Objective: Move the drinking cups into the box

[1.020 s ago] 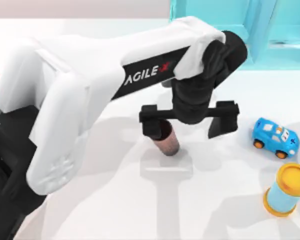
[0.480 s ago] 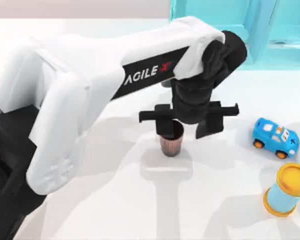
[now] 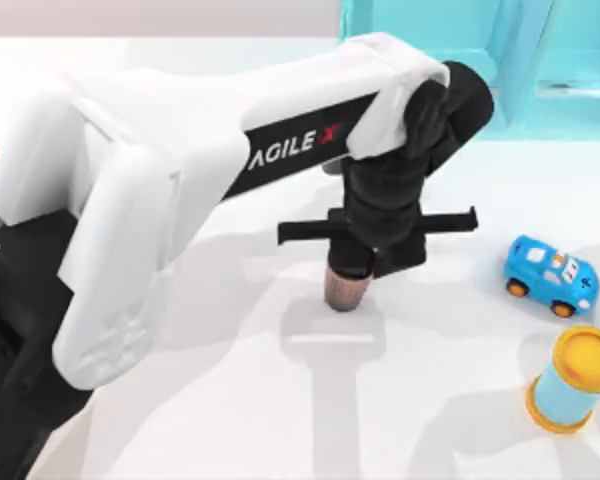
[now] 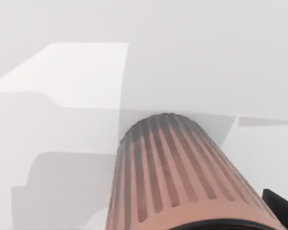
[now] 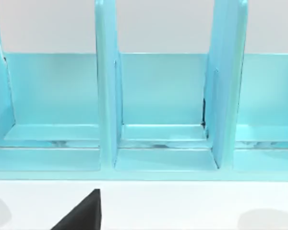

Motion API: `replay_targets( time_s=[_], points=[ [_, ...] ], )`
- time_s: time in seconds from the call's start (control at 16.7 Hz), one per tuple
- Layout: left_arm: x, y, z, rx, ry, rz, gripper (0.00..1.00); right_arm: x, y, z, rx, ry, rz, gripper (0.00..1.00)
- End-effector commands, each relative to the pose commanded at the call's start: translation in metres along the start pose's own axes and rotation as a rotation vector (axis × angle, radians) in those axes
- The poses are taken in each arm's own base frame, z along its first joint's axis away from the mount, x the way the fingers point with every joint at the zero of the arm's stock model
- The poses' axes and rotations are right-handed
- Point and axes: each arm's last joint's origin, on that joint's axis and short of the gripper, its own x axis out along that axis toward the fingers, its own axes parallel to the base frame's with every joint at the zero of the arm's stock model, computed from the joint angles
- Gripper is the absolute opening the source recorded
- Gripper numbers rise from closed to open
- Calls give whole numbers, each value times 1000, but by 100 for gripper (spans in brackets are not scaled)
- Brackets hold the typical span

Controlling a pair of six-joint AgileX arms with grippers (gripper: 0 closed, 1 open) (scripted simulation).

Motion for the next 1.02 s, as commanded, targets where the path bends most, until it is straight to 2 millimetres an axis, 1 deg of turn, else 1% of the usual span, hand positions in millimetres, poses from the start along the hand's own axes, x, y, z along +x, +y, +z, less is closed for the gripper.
replay_targets(
  time_s=[0.3, 0.42, 0.54, 0.72, 0.78, 0.9, 1.02],
  points=[
    [0, -1, -1, 4, 0, 0, 0, 0, 0, 0, 0, 0, 0, 100],
    [-7, 4, 2, 2, -3, -4, 0, 0, 0, 0, 0, 0, 0, 100],
    [-27, 21, 9, -3, -10, -11, 0, 0, 0, 0, 0, 0, 0, 100],
    [-74, 63, 17, -4, -23, -22, 0, 0, 0, 0, 0, 0, 0, 100],
    [-85, 76, 17, -2, -21, -19, 0, 0, 0, 0, 0, 0, 0, 100],
    [-97, 94, 16, 3, -6, -5, 0, 0, 0, 0, 0, 0, 0, 100],
    [-99, 99, 15, 4, 0, 0, 0, 0, 0, 0, 0, 0, 0, 100]
  ],
)
